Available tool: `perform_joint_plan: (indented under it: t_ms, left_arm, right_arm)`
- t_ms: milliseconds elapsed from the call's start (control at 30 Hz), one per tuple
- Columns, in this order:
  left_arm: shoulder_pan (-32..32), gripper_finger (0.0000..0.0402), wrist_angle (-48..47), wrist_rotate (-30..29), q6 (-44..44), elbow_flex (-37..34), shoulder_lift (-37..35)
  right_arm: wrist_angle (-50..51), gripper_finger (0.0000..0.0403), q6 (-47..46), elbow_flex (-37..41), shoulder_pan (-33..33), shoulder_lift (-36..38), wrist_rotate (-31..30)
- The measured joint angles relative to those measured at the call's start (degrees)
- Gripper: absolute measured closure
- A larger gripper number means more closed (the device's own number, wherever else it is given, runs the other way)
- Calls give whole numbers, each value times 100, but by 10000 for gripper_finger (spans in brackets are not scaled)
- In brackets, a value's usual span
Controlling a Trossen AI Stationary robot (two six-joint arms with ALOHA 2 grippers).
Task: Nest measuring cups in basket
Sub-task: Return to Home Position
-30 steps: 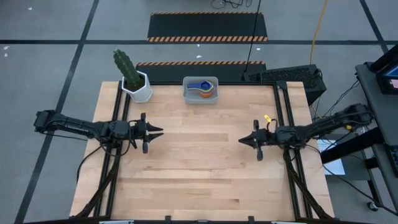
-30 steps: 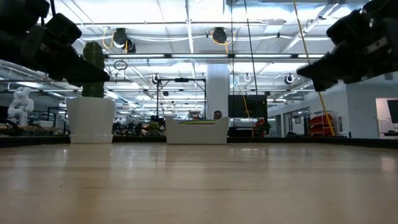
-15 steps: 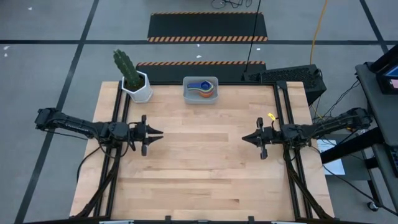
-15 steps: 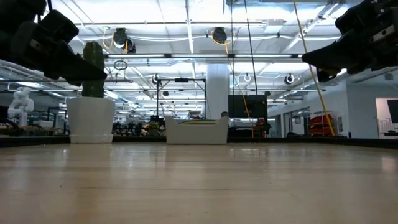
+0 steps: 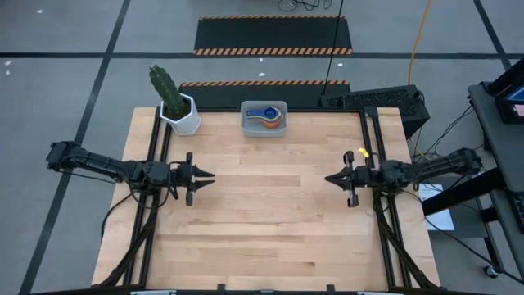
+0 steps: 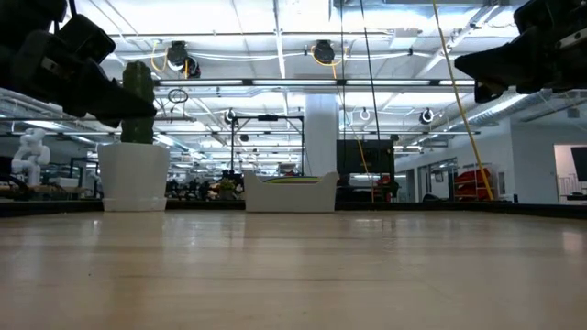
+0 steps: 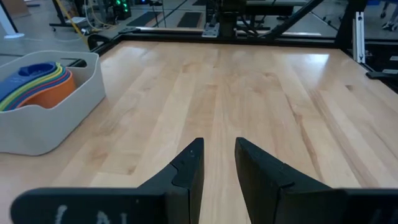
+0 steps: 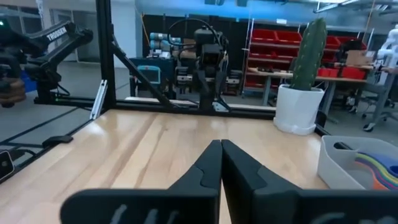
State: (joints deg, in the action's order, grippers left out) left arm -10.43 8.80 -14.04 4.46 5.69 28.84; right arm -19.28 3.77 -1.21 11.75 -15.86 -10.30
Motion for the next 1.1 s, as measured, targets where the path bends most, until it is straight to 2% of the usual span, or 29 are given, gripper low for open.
perform_joint_plan:
  t_ms: [333, 533, 900, 1100]
  left_arm:
    - [1, 309, -50, -4, -114, 0, 2]
    - [0, 309, -117, -2, -79, 0, 2]
    - [1, 309, -168, -2, -138, -2, 2]
    - [-1, 309, -181, -2, -134, -2, 2]
  right_arm:
    - [204, 403, 727, 41, -4, 1012, -9]
    - [837, 403, 775, 42, -41, 1588, -10]
    - [1470, 403, 140, 39, -440, 1572, 18]
    - [1649, 403, -51, 37, -556, 1565, 306]
